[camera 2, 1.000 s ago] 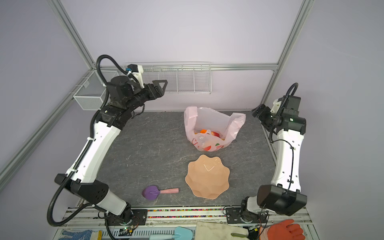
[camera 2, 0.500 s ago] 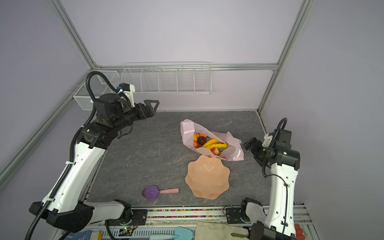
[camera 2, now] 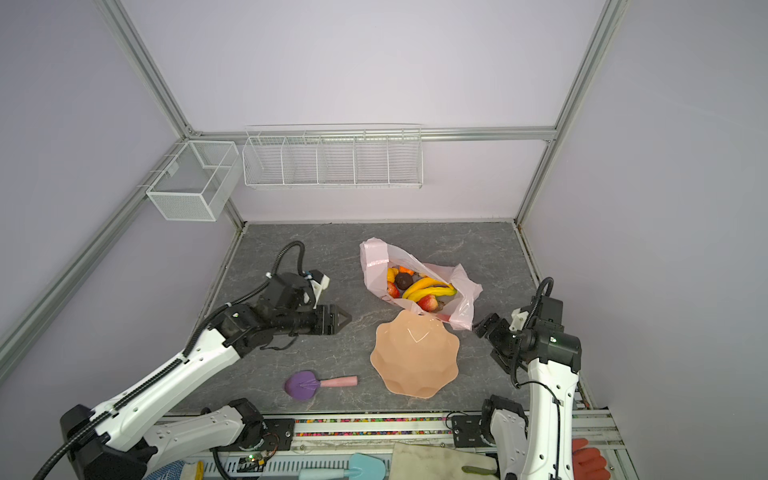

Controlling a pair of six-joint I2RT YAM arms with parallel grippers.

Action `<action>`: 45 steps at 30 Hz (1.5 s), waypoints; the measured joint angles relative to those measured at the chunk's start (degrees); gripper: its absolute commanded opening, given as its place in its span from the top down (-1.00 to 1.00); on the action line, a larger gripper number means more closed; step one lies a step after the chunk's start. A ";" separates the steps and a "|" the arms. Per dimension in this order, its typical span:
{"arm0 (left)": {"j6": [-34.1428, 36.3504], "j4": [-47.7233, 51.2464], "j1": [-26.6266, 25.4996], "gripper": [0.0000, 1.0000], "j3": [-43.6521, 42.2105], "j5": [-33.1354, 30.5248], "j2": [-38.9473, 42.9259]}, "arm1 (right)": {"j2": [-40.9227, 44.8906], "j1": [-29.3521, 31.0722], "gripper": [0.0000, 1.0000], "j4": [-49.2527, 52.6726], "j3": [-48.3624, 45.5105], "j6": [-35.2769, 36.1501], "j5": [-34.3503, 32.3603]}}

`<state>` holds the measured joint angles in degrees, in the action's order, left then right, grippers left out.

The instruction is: Place the fruits into the plastic bag

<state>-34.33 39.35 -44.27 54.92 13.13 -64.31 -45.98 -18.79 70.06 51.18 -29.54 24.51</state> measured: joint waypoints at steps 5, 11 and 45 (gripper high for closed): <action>-3.23 -5.18 -4.90 -0.33 -1.01 0.92 -9.38 | -1.09 0.00 -0.76 -0.72 1.49 0.00 1.20; -5.77 -8.63 -8.00 -0.15 1.88 2.34 -20.57 | -1.49 0.00 -0.76 -2.23 3.91 -0.07 3.02; -8.02 -12.44 -10.16 1.00 4.26 0.15 -28.09 | -3.82 0.00 -0.76 -7.50 7.02 -2.19 6.86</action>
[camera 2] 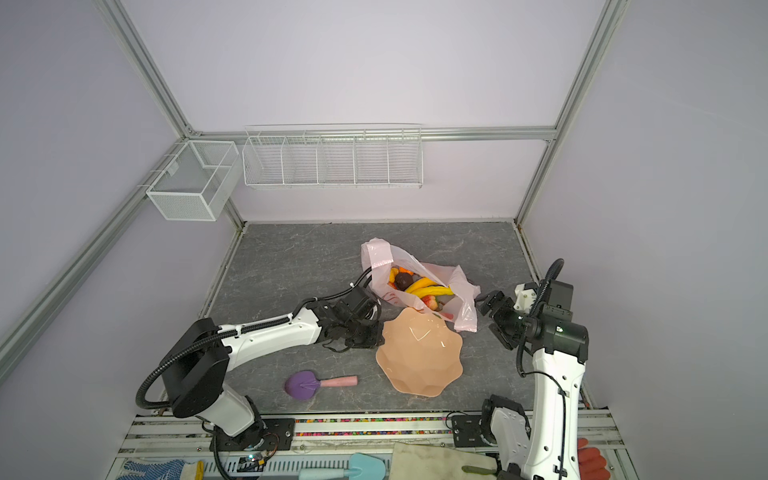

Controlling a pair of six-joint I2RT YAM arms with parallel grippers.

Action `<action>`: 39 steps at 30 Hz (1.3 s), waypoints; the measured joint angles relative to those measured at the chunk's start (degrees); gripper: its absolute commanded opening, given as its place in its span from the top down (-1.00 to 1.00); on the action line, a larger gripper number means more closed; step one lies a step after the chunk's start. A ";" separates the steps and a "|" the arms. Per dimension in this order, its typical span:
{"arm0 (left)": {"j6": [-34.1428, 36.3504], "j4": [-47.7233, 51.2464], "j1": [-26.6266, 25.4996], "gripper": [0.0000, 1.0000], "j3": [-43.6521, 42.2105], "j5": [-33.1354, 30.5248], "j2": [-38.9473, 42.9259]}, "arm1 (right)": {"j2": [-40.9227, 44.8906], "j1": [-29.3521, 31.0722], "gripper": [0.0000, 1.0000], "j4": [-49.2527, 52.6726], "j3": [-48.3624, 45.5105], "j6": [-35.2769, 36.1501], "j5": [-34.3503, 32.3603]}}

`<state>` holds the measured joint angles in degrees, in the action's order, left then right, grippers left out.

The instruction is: Place the fruits into the plastic bag

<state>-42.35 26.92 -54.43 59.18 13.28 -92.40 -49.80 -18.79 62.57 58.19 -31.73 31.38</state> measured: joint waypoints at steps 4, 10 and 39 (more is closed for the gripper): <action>-0.02 -0.09 1.25 1.00 -1.33 -0.07 1.31 | -0.15 0.00 -0.76 -0.26 0.00 0.00 0.00; 0.44 0.09 4.96 1.00 -5.20 -0.24 5.31 | -0.17 0.00 -0.76 -0.37 0.00 0.00 -0.02; 11.50 11.56 23.39 -0.58 -7.74 -3.56 14.43 | -11.02 -0.63 -0.76 -0.11 11.72 3.54 -5.46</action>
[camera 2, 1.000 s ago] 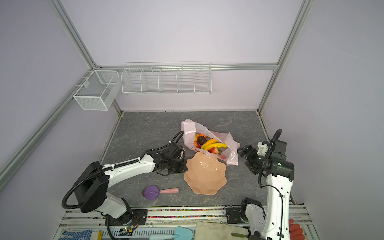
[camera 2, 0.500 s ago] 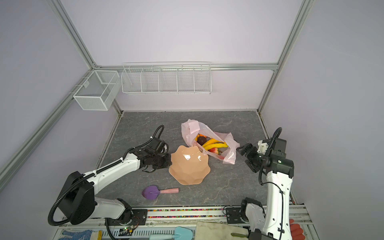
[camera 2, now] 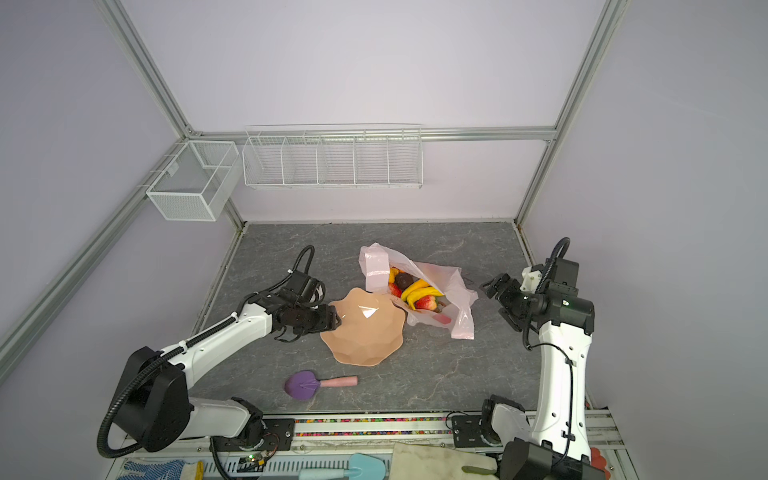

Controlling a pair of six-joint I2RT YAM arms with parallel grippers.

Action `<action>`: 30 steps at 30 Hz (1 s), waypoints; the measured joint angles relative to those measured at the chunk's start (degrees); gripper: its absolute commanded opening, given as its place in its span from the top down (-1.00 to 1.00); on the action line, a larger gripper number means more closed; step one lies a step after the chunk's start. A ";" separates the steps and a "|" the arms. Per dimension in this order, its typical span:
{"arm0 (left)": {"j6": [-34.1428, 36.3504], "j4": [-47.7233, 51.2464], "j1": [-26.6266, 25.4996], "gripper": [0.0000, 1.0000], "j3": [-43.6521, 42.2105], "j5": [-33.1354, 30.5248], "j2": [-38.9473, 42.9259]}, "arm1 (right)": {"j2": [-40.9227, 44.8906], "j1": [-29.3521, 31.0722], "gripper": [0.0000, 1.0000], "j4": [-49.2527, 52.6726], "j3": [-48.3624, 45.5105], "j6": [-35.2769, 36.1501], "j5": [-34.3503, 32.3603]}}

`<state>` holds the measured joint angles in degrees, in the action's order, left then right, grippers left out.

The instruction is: Place the fruits into the plastic bag

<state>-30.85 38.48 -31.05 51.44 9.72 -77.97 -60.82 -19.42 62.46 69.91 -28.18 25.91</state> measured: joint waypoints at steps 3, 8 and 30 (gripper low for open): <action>-0.26 2.36 0.72 -0.71 1.53 -0.96 3.65 | -2.69 -0.70 -0.76 0.68 6.03 1.51 -2.84; -0.57 4.39 4.39 -0.94 4.55 -4.20 14.43 | -6.16 -1.03 -0.76 -0.76 12.74 4.28 -6.82; 19.74 -32.48 27.41 -0.99 -30.77 -26.95 42.62 | 19.08 8.28 -0.76 -59.43 -46.47 19.21 -28.74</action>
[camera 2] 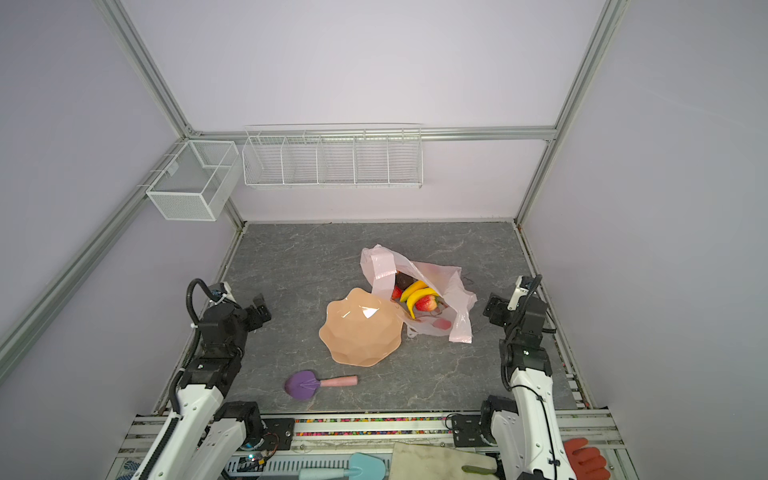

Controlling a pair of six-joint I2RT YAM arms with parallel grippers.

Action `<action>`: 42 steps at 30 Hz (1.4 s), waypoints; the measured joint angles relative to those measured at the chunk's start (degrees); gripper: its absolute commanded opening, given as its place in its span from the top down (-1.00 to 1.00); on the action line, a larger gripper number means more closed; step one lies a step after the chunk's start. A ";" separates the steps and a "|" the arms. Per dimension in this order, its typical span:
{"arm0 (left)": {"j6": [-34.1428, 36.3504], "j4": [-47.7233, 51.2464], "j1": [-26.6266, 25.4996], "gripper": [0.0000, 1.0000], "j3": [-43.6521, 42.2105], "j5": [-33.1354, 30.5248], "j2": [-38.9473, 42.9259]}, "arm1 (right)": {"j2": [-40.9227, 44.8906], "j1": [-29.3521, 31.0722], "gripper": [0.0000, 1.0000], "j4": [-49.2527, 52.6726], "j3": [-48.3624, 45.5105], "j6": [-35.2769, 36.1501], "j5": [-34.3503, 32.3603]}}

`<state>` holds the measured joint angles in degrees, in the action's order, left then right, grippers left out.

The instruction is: Place the fruits into the plastic bag

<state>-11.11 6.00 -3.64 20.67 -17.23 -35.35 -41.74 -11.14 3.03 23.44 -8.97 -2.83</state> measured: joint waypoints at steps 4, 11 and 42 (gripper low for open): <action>2.56 -10.97 0.04 -0.99 -4.17 -1.75 -1.11 | 3.65 1.57 -0.76 -6.78 -7.87 -0.46 -2.32; 4.26 -32.85 0.07 -0.99 -4.96 -0.22 -22.67 | -2.27 6.03 -0.76 -22.45 -14.71 -0.70 -5.05; 8.79 -61.81 3.06 -0.98 -1.70 11.54 -52.78 | -46.25 11.45 -0.76 -60.19 -6.97 7.08 -14.45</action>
<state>-2.33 -55.81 -0.58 18.96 -5.69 -88.14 -87.99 0.32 -57.17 16.47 -1.89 -17.28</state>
